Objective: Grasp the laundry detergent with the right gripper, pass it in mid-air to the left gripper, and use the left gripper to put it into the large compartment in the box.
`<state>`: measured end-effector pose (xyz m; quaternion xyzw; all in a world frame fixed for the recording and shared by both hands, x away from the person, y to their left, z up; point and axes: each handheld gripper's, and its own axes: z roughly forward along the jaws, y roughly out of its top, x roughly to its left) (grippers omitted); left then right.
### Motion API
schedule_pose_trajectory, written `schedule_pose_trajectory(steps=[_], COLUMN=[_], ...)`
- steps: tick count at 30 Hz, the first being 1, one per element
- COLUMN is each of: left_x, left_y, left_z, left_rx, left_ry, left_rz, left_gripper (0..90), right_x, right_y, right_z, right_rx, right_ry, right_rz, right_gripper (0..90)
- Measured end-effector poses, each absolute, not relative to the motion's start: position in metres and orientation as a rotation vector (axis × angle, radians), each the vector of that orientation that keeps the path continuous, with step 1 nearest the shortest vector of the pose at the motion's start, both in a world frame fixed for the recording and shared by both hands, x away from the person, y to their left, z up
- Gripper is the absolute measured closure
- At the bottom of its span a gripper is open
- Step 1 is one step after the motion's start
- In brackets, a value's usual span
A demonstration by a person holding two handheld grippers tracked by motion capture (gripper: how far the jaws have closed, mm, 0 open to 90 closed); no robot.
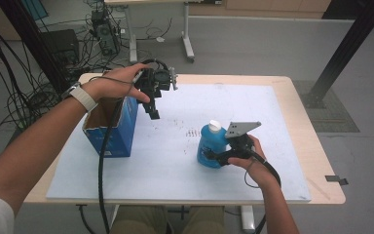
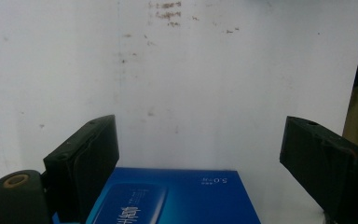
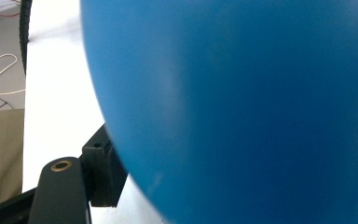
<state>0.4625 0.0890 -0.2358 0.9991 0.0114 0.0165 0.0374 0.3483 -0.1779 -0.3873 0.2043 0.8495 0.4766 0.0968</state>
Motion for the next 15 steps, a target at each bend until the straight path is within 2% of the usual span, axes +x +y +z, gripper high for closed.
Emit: schedule_pose_trajectory(steps=[15], left_x=[0.4629], left_y=[0.0891], left_z=[-0.2362], left_rx=[3.067], left_ry=[0.038], left_rz=[0.05], left_gripper=[12.0], right_x=[0.3493], right_y=[-0.1777], right_z=[-0.388], right_rx=[0.591], right_ry=[2.51], right_rz=[1.419], right_gripper=[32.1])
